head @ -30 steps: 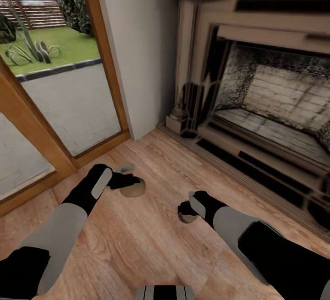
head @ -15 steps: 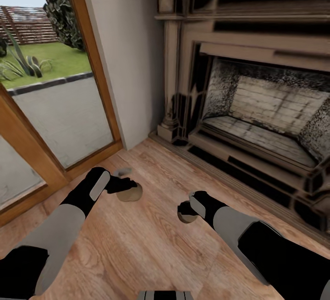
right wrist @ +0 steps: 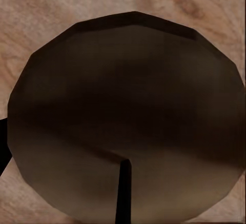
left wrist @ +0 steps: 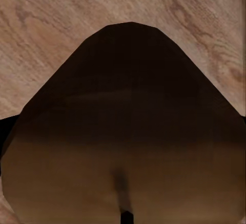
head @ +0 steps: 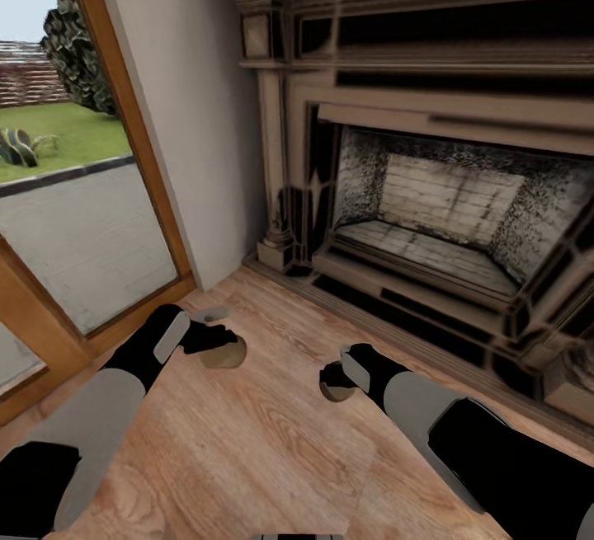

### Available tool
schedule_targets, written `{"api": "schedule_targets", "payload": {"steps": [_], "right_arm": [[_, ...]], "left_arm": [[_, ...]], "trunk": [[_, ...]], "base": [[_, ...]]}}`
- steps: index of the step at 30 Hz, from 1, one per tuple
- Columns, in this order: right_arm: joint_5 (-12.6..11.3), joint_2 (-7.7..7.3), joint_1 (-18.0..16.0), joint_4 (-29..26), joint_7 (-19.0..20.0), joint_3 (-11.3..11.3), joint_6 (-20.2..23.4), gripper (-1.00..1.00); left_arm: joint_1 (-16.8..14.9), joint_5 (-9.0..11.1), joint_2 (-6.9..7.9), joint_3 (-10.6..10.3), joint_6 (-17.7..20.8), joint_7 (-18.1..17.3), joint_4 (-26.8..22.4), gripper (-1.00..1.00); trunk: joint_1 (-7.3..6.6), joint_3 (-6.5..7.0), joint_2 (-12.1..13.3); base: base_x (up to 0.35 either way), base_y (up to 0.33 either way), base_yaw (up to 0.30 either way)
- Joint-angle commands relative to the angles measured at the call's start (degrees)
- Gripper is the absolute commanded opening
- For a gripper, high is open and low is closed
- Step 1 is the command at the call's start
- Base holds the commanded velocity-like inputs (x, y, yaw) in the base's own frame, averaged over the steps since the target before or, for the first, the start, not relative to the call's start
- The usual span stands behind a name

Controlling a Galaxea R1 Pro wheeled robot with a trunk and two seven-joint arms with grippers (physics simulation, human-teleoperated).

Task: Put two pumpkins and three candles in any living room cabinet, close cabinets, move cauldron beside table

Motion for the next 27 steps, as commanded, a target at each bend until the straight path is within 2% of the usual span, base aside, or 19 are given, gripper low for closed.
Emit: {"api": "schedule_targets", "payload": {"steps": [1, 20, 27], "right_arm": [[-0.6, 0.01, 0.0, -0.1, -0.4, 0.4, 0.2, -1.0], [-0.6, 0.01, 0.0, -0.1, -0.3, 0.4, 0.2, -1.0], [-0.6, 0.01, 0.0, -0.1, -0.3, 0.5, 0.2, -1.0]], "left_arm": [[0.0, 0.9, 0.17, -0.3, 0.1, 0.5, 0.2, -1.0], [-0.1, 0.9, 0.3, -0.4, 0.0, 0.6, 2.9, -1.0], [0.0, 0.9, 0.24, -0.4, 0.1, 0.5, 2.9, -1.0]], "trunk": [[-0.03, 0.2, 0.0], [-0.52, 4.88, 0.3], [-0.7, 6.45, 0.3]], "base": [[0.0, 0.0, -0.281], [0.0, 0.0, -0.285], [0.0, 0.0, -0.103]]}}
